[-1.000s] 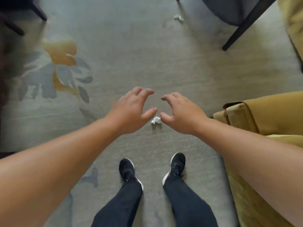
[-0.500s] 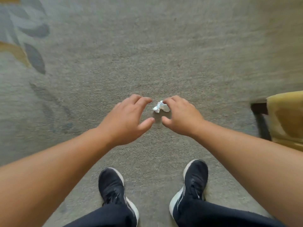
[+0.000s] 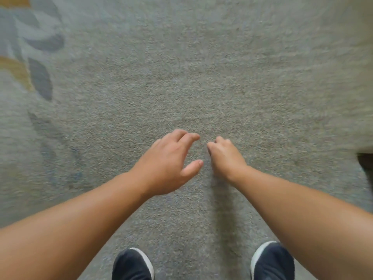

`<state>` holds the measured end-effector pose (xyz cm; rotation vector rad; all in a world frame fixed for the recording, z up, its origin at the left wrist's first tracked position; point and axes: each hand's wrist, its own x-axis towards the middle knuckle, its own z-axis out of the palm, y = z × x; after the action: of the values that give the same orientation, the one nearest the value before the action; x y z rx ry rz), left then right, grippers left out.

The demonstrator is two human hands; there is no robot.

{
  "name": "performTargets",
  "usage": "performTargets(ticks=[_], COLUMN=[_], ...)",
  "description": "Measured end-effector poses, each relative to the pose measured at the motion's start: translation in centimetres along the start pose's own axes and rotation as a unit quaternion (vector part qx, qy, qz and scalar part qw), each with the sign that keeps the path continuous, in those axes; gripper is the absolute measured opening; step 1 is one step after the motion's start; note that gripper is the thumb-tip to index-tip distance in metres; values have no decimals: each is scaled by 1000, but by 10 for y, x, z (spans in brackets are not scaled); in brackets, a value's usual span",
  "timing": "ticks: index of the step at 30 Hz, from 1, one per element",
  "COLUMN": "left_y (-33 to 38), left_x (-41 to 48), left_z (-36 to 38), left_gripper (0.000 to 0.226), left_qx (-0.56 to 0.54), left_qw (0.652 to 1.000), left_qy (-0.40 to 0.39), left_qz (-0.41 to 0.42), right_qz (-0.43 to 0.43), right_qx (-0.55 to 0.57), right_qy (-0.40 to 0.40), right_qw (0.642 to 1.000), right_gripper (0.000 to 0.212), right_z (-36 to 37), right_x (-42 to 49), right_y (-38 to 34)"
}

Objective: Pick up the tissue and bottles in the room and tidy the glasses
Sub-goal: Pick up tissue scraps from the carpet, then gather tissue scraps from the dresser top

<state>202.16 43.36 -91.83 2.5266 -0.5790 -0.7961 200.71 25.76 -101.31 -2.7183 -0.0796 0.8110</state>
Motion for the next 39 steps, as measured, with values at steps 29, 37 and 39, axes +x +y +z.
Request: performTargets(ticks=[29, 37, 39], left_y=[224, 191, 179], left_x=[-472, -568, -585], left_z=[-651, -729, -741], left_gripper=[75, 63, 64], left_qx=[70, 95, 99], left_qw=[894, 851, 843], left_qy=[392, 455, 466], left_qz=[-206, -242, -250], right_qz=[-442, -507, -512], right_qx=[-44, -80, -84], right_qy=[157, 204, 217], right_qw=[882, 833, 827], right_gripper=[41, 46, 46], right_z=[-710, -751, -759], right_x=[-350, -391, -391], right_y=[-513, -628, -652])
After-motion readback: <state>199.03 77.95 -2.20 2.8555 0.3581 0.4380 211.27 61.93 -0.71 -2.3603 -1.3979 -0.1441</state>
